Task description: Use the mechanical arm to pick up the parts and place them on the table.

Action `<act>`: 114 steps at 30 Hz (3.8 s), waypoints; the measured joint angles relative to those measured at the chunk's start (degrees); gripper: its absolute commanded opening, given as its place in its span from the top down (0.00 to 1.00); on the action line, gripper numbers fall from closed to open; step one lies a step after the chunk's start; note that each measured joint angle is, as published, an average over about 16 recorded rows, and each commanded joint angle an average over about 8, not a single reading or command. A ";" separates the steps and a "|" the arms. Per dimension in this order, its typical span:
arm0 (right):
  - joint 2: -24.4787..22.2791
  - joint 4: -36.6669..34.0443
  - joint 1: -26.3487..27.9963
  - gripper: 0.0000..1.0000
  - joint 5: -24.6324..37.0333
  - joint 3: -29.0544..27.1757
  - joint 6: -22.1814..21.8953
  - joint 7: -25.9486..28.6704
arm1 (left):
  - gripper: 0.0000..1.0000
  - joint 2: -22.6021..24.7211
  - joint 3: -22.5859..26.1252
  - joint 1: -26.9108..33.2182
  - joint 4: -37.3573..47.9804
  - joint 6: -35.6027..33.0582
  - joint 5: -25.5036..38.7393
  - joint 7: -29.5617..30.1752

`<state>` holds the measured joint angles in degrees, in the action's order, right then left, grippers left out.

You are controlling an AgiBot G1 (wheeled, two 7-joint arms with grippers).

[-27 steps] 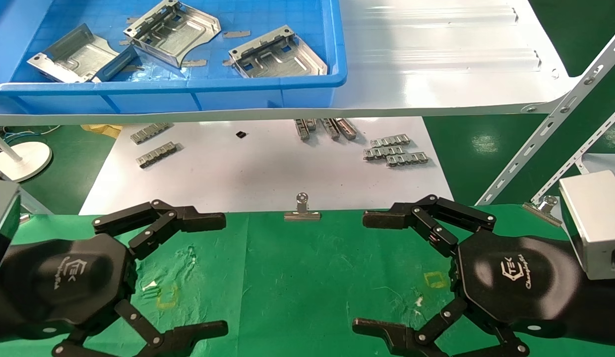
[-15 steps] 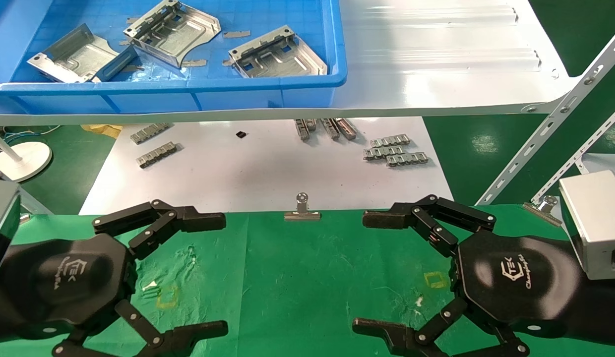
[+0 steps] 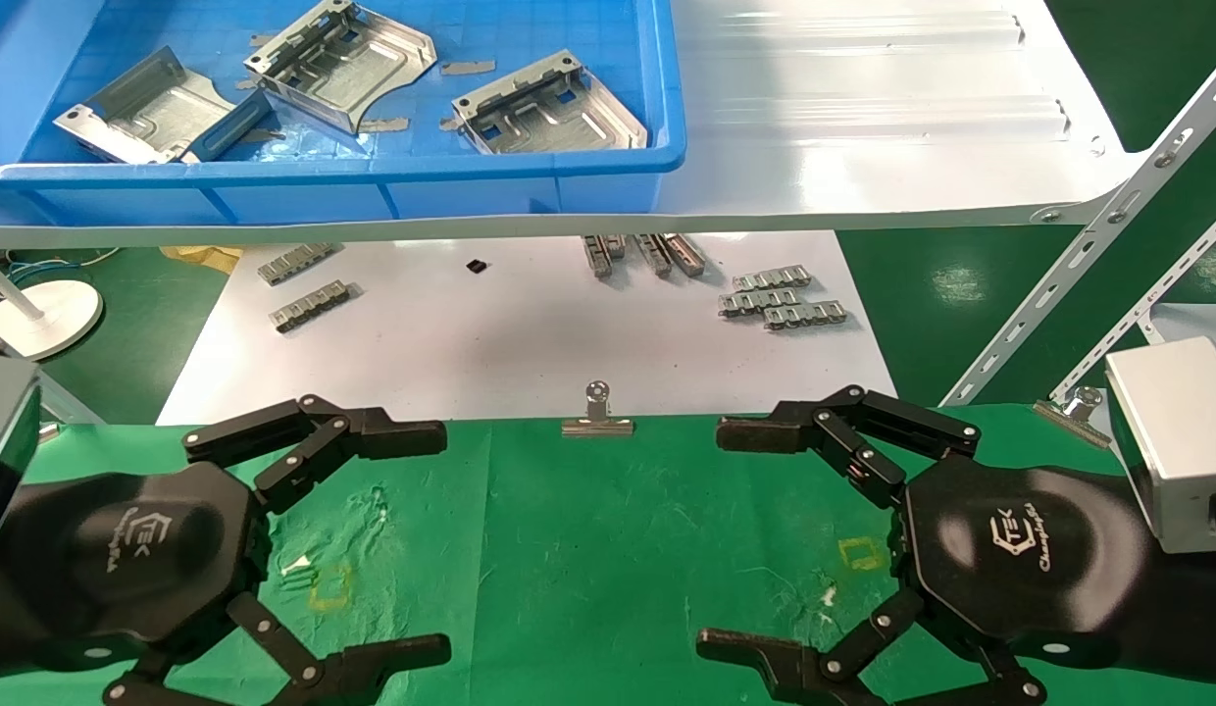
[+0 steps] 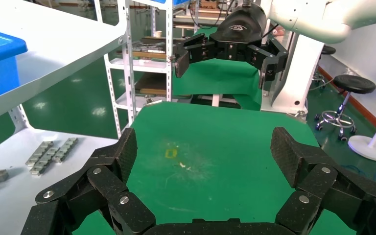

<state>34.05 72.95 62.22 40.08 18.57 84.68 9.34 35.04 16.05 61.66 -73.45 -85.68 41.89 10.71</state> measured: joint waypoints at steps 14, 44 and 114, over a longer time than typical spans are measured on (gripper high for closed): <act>0.00 0.00 0.00 1.00 0.00 0.00 0.00 0.00 | 0.00 0.00 0.00 0.00 0.00 0.00 0.00 0.00; 0.00 0.00 0.00 1.00 0.00 0.00 0.00 0.00 | 0.00 0.07 -0.12 0.84 0.00 0.22 0.28 -0.14; -0.03 -0.03 0.04 0.00 -0.06 0.10 -0.02 -0.06 | 1.00 29.37 16.82 58.79 73.00 33.66 41.77 -8.91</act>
<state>34.02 72.91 62.26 40.02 18.67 84.66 9.28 64.41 32.87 120.45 -0.45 -52.01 83.66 1.80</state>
